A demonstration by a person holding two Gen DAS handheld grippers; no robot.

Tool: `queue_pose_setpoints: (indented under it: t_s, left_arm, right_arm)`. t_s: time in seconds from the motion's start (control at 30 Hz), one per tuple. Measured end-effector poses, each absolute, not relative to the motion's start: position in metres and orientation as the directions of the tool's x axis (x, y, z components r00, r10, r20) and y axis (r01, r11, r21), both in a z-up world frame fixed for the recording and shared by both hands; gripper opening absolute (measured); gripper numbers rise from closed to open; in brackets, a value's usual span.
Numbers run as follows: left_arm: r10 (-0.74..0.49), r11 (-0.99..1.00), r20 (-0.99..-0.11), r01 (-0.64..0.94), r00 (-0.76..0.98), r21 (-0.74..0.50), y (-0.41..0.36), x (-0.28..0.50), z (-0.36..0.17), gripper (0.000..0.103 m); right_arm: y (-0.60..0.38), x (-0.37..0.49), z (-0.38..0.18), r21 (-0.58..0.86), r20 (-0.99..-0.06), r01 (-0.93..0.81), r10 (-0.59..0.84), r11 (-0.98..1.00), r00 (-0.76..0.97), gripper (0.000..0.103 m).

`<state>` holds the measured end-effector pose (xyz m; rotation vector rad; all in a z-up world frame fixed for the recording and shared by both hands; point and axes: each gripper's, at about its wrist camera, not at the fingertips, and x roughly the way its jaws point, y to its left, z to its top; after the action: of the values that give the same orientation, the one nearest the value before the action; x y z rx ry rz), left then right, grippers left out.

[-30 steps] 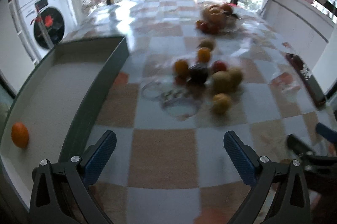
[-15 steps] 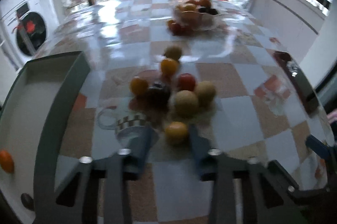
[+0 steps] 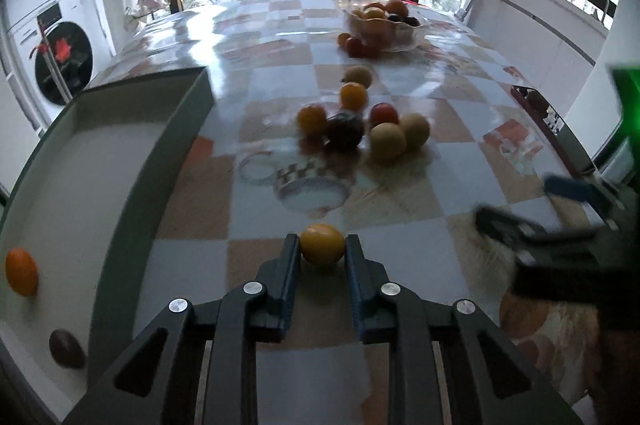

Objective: Organize fruits
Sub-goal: 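Grasp the small yellow fruit with the left gripper, then grasp the tan round fruit with the right gripper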

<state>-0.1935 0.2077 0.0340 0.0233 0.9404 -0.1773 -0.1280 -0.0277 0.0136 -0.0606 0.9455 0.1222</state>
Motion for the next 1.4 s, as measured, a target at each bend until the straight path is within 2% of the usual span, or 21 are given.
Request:
queue_pose_setpoints:
  t_s: [0.23,0.33,0.4,0.47,0.5,0.57,0.87,0.97,1.03,1.1,1.4]
  left_arm:
    - [-0.130,0.985,-0.800,0.166,0.586,-0.039,0.218,-0.201,0.033,0.024]
    - [-0.138,0.984,-0.798,0.173,0.586,-0.043,0.220,-0.201,0.033,0.024]
    - [-0.146,0.983,-0.798,0.173,0.584,-0.053,0.222,-0.200,0.033,0.024]
    - [-0.151,0.983,-0.798,0.171,0.584,-0.061,0.224,-0.199,0.033,0.024]
    - [-0.152,0.983,-0.797,0.170,0.585,-0.063,0.225,-0.200,0.033,0.024]
    - [-0.156,0.983,-0.796,0.168,0.585,-0.069,0.226,-0.200,0.033,0.024]
    - [-0.184,0.982,-0.765,0.145,0.617,-0.119,0.239,-0.206,0.054,0.024]
    - [-0.182,0.983,-0.751,0.137,0.635,-0.122,0.247,-0.208,0.062,0.024]
    - [-0.177,0.984,-0.747,0.128,0.641,-0.123,0.254,-0.209,0.065,0.024]
    - [-0.169,0.986,-0.745,0.117,0.646,-0.122,0.260,-0.211,0.068,0.024]
    - [-0.146,0.989,-0.738,0.079,0.659,-0.126,0.280,-0.213,0.072,0.024]
  right_arm:
    - [0.019,-0.094,0.017,-0.019,-0.791,-0.271,0.151,0.963,0.593,0.097]
    - [0.025,-0.090,0.019,-0.013,-0.781,-0.291,0.172,0.957,0.601,0.085]
    - [0.028,-0.092,0.021,-0.013,-0.772,-0.315,0.191,0.949,0.606,0.066]
    - [0.030,-0.094,0.024,-0.009,-0.767,-0.333,0.208,0.943,0.607,0.054]
    - [0.031,-0.095,0.025,-0.006,-0.769,-0.335,0.210,0.942,0.604,0.037]
    - [0.029,-0.099,0.027,0.021,-0.771,-0.335,0.229,0.942,0.594,0.018]
    - [0.000,-0.115,0.030,0.175,-0.784,-0.282,0.307,0.943,0.540,0.018]
    - [-0.004,-0.119,0.032,0.172,-0.789,-0.272,0.297,0.947,0.538,0.019]
    - [-0.005,-0.113,0.030,0.158,-0.800,-0.248,0.271,0.956,0.535,0.029]
    - [-0.011,-0.105,0.029,0.194,-0.793,-0.220,0.285,0.956,0.538,0.056]
    - [0.001,-0.062,0.032,0.173,-0.786,-0.181,0.247,0.968,0.566,0.058]
